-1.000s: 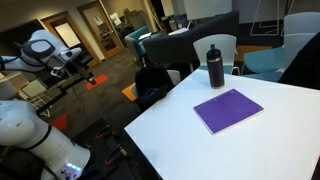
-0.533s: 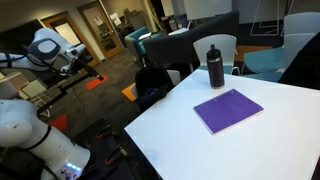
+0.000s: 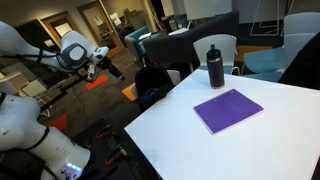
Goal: Remove the cable from the bag and put it on the table
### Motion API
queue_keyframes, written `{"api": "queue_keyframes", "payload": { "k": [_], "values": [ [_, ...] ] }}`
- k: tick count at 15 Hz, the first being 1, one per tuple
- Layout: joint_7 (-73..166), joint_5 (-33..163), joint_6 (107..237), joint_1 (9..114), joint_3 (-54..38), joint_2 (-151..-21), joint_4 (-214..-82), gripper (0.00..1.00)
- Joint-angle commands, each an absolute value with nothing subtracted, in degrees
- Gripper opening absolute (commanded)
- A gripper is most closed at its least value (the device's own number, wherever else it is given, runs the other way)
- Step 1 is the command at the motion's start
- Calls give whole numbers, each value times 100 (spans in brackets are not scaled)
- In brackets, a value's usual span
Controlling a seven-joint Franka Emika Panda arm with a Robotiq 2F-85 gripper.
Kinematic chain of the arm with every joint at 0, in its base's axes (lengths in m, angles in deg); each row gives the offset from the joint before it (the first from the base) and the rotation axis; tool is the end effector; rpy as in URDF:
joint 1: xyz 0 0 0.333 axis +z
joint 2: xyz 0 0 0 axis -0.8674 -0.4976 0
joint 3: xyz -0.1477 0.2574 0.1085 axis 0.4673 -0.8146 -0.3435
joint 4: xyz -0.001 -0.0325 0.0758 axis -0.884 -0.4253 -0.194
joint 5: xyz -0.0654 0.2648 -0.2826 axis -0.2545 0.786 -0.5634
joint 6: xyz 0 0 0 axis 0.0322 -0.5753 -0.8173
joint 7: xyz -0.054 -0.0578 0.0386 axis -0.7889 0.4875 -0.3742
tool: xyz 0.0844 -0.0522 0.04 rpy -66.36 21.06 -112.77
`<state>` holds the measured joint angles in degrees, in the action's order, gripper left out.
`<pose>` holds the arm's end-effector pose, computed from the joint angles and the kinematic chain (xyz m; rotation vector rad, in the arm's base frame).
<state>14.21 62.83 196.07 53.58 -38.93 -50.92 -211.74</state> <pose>0.3931 0.1434 0.3505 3.0538 -0.3121 0.6004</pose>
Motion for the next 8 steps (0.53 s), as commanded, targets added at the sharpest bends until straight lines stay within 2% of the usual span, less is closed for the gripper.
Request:
{"api": "queue_keyframes", "payload": {
  "k": [1, 3, 8],
  "values": [
    [1291, 6240, 19900, 5102, -3805, -6259, -20574, 100],
    [1394, 6179, 19800, 5180, -3751, -5958, -20797, 100],
    [1241, 5970, 19796, 5012, -3827, -6278, -20576, 100]
  ]
}}
